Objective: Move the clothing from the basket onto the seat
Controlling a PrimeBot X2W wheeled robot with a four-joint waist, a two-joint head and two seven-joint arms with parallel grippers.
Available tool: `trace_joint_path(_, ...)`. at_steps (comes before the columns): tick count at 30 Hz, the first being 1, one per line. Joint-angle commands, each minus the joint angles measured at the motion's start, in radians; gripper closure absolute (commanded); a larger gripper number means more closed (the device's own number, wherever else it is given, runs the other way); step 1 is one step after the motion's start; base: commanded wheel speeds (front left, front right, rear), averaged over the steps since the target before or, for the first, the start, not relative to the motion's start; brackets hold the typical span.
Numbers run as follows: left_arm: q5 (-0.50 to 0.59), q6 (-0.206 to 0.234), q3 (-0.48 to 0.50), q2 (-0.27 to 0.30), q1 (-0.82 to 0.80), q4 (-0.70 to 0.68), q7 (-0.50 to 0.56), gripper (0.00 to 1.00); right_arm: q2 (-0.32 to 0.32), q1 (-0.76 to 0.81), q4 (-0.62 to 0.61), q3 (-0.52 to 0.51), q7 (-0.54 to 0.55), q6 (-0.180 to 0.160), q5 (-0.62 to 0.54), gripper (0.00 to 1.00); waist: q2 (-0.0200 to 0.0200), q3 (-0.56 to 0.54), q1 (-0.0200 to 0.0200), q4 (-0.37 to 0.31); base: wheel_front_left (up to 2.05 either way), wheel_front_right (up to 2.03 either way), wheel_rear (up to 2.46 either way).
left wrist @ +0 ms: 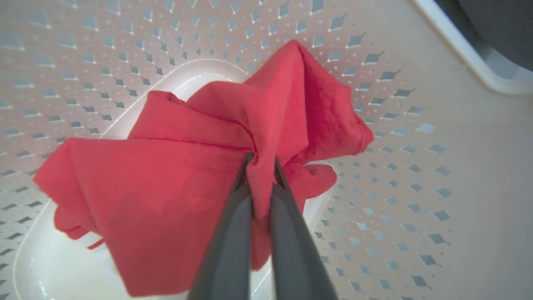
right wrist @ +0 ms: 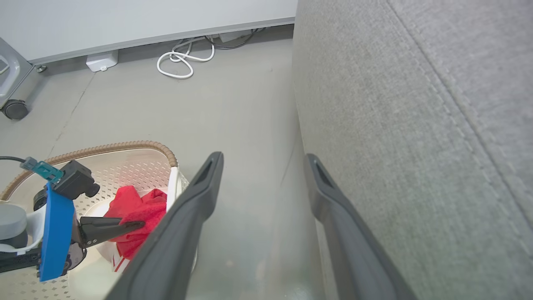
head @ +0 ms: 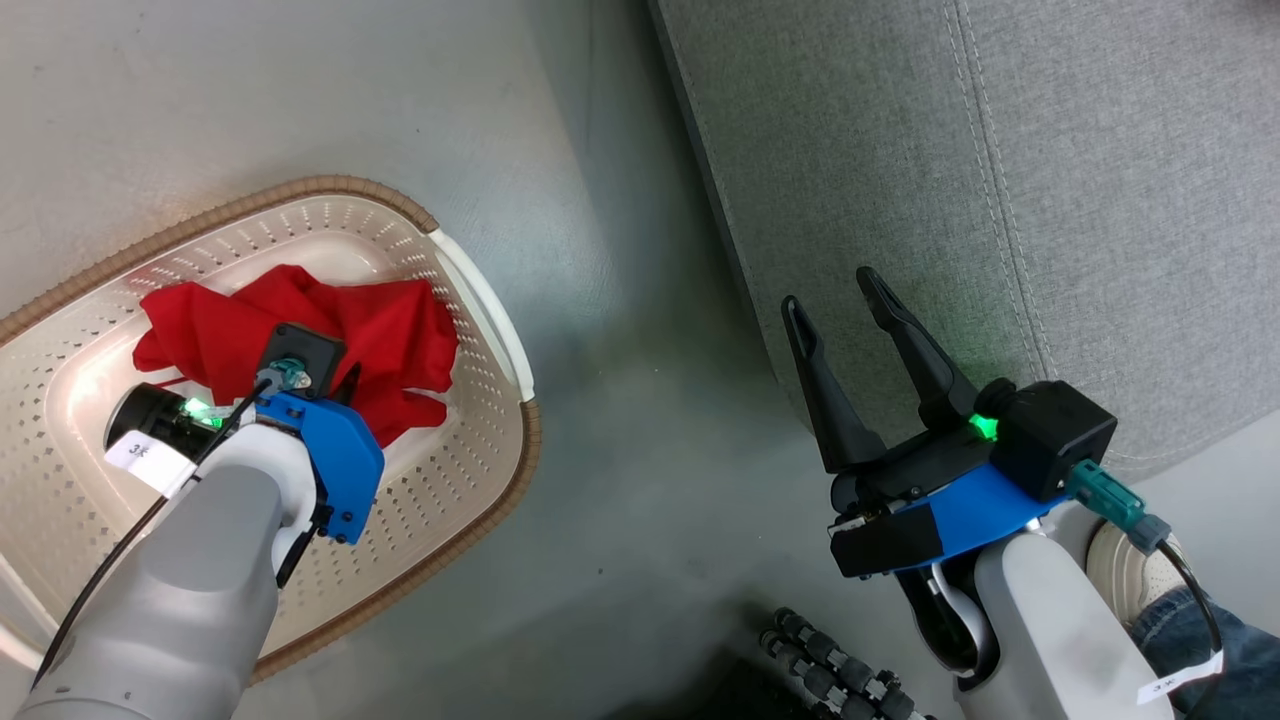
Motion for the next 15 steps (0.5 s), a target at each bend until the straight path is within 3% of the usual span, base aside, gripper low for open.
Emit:
trace_joint_path(1, -0.006, -0.001, -0.002, -0.001, -0.016, 0.002, -0.008, 1.00, 0.001, -0.015, 0.003, 0.003, -0.005, 0.000, 0.004, 0.00, 0.0000, -0.001, -0.0001, -0.001, 0.00, 0.00, 0.00)
trace_joint_path(8, -0.031, -0.001, -0.016, -0.007, -0.017, 0.016, -0.027, 1.00, 0.001, -0.028, 0.017, 0.015, -0.008, 0.000, 0.005, 0.00, 0.0000, -0.029, -0.0001, -0.001, 0.00, 0.00, 0.00)
trace_joint_path(15, -0.072, -0.001, -0.024, -0.034, 0.025, 0.030, -0.059, 1.00, 0.001, -0.035, 0.045, 0.018, -0.004, 0.000, -0.013, 0.00, 0.0000, -0.125, -0.0001, 0.034, 0.00, 0.00, 0.00)
